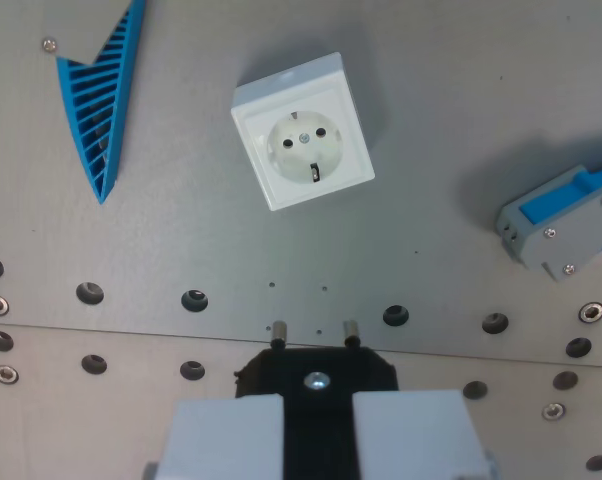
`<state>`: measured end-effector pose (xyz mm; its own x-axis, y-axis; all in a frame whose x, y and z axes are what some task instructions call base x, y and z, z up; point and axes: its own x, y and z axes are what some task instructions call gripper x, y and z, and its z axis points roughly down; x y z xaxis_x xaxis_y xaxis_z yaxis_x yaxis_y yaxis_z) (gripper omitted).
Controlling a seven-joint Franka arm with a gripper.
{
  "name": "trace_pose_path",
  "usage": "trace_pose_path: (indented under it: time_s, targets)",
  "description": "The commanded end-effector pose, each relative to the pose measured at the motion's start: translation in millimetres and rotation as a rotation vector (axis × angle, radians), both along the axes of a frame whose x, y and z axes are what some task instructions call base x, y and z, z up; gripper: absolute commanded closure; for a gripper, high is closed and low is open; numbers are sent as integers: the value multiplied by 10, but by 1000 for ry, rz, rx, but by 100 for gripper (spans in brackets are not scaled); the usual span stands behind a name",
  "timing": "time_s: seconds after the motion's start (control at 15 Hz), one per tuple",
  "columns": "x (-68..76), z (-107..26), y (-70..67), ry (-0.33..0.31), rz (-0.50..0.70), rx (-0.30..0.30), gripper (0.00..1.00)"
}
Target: Move above the white socket
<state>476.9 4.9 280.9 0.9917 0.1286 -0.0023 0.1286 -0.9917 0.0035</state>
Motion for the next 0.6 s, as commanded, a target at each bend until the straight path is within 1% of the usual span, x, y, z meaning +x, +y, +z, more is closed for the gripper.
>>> trace_pose_path:
  time_s: [0.07, 0.6]
  targets:
    - [0, 0, -1, -1, 0, 0, 100]
    - [-1, -15, -1, 0, 11, 1, 100]
